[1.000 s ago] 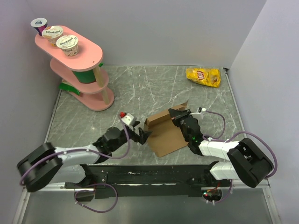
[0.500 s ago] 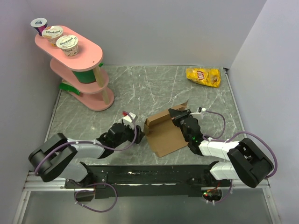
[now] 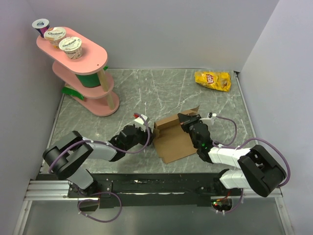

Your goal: Fold the paper box

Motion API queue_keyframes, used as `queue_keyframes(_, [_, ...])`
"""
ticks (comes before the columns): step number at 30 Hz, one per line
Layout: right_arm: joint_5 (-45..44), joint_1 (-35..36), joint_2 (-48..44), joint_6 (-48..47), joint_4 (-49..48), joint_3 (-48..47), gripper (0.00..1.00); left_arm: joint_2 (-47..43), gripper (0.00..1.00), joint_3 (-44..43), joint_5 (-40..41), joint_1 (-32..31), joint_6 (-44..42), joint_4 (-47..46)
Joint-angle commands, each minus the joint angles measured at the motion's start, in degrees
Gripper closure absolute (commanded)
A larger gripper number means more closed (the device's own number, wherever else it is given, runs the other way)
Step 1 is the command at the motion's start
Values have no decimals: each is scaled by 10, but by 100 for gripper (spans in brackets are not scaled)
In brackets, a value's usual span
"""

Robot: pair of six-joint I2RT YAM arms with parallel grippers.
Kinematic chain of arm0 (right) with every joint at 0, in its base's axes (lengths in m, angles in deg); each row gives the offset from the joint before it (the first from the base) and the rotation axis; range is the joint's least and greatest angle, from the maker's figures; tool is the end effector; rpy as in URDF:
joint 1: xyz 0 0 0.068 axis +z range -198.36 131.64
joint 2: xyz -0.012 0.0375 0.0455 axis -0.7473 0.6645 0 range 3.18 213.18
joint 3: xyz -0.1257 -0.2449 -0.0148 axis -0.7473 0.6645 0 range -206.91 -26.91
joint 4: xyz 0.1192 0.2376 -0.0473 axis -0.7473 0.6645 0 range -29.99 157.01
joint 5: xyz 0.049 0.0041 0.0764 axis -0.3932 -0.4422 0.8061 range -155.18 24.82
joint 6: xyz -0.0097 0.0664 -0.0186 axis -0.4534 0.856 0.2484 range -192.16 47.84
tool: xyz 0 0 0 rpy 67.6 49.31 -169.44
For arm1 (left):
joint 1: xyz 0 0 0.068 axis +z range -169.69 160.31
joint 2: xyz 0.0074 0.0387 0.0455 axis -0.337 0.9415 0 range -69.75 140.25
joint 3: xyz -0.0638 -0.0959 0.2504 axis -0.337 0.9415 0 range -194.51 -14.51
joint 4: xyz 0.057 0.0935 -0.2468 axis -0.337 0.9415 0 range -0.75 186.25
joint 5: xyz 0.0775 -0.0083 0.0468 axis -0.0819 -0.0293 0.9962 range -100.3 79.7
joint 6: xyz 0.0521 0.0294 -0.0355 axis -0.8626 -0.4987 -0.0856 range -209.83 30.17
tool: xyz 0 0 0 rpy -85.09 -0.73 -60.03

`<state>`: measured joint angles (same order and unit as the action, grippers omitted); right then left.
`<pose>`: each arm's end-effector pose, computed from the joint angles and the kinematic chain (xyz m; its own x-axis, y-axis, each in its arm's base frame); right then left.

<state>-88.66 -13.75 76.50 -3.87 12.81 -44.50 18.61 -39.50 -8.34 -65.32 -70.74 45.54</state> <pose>0.2273 0.1294 0.1743 -0.2278 0.8781 -0.4207 0.0406 0.4403 0.8969 0.2132 -0.2151 0.1362 -0.4487 -0.0090 -0.8936 0.5768 0.7609 -0.2972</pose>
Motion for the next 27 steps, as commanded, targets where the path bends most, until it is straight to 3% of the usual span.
queue_keyframes(1, [10, 3, 15, -29, 34, 8, 100, -2, 46, -19, 45, 2, 18, -61])
queue_keyframes(15, [7, 11, 21, -28, 38, 3, 100, 37, 34, -39, 219, -54, 56, -103])
queue_keyframes(27, [15, 12, 33, -26, 31, 0, 100, 69, 27, -36, 301, -68, 58, -187])
